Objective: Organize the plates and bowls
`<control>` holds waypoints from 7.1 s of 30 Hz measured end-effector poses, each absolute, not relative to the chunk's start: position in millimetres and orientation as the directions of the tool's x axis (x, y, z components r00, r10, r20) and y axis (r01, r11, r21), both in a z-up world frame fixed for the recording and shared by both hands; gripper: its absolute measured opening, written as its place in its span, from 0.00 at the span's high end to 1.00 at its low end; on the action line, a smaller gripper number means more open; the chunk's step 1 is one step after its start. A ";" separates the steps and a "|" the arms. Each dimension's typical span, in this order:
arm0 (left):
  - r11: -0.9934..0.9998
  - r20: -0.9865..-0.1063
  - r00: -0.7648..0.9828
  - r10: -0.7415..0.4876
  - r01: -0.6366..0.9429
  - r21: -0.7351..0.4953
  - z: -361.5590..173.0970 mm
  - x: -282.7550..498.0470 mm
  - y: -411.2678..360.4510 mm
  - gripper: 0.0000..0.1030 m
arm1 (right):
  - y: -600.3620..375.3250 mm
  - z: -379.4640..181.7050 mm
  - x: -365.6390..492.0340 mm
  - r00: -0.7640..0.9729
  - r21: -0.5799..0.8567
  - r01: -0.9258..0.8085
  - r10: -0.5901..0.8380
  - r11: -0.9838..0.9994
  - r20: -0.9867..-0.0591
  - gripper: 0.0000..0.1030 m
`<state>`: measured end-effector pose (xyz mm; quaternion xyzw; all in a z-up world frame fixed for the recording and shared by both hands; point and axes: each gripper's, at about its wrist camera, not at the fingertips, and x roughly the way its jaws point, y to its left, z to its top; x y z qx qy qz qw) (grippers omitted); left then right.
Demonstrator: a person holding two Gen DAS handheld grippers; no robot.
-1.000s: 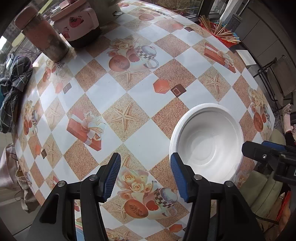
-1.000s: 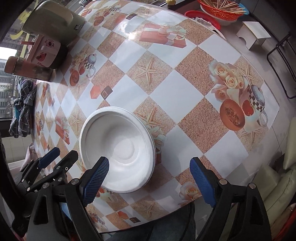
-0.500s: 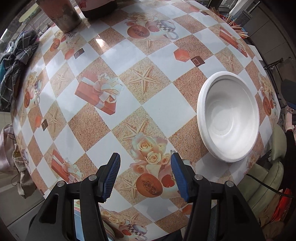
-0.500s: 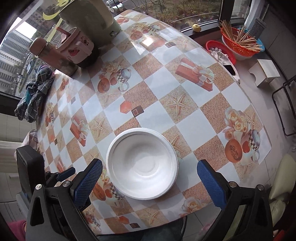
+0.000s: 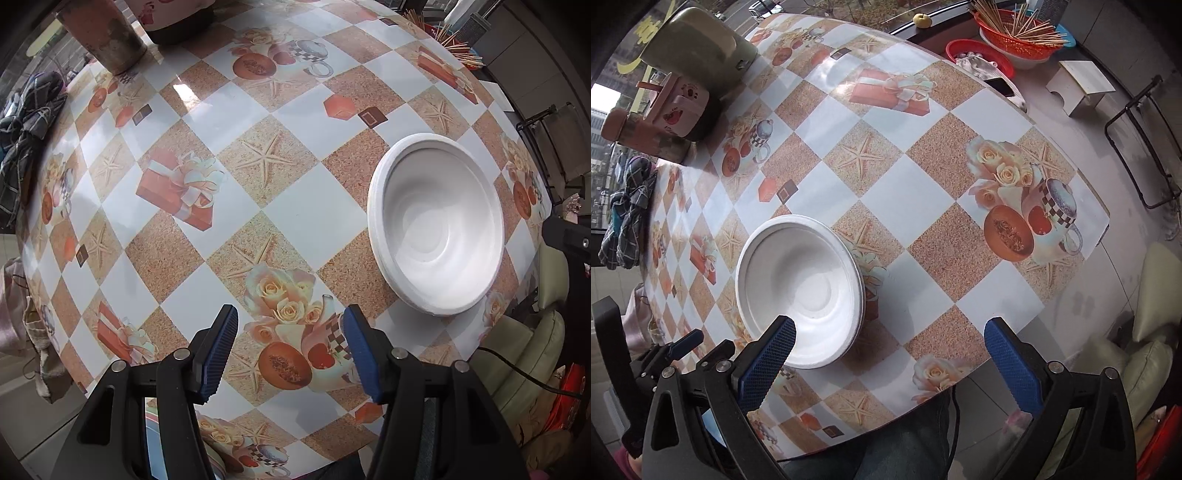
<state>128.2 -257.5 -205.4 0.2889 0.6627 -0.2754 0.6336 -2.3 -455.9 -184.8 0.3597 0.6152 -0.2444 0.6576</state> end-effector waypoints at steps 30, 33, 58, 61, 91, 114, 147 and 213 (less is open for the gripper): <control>0.672 -0.980 0.088 -0.179 0.738 -0.057 -87.0 186.1 -278.0 0.29 | -538.3 -62.7 -13.7 0.209 0.092 0.766 -0.111 0.637 -0.972 0.00; 0.692 -0.993 0.020 -0.118 0.718 -0.068 -122.0 166.0 -270.3 0.29 | -517.0 -109.9 -17.5 0.168 0.121 0.768 -0.015 0.629 -0.986 0.00; 0.726 -0.997 -0.037 0.071 0.687 0.026 -244.5 126.8 -316.7 0.29 | -463.3 -251.2 16.0 -0.052 0.074 0.668 0.146 0.741 -0.988 0.00; 0.730 -0.996 -0.040 0.077 0.683 0.030 -250.0 126.0 -317.5 0.29 | -460.5 -256.1 23.7 -0.066 0.060 0.639 0.132 0.767 -0.989 0.00; 0.768 -0.997 -0.075 0.020 0.640 -0.033 -261.7 149.3 -309.4 0.22 | -447.8 -275.9 37.9 -0.074 0.067 0.600 0.139 0.797 -0.988 0.00; 0.691 -0.991 -0.133 0.012 0.718 -0.088 -263.9 145.3 -335.3 0.72 | -398.0 -263.6 51.2 -0.001 0.205 0.544 0.245 0.814 -0.970 0.75; 0.721 -0.990 -0.137 0.042 0.690 -0.065 -278.9 124.9 -277.0 0.64 | -349.6 -270.2 66.5 -0.075 0.193 0.485 0.261 0.853 -0.962 0.74; 0.906 -0.982 0.020 -0.190 0.388 -0.167 -186.9 161.5 -71.1 0.63 | -141.7 -197.0 145.8 -0.149 0.150 0.092 0.163 0.984 -0.975 0.72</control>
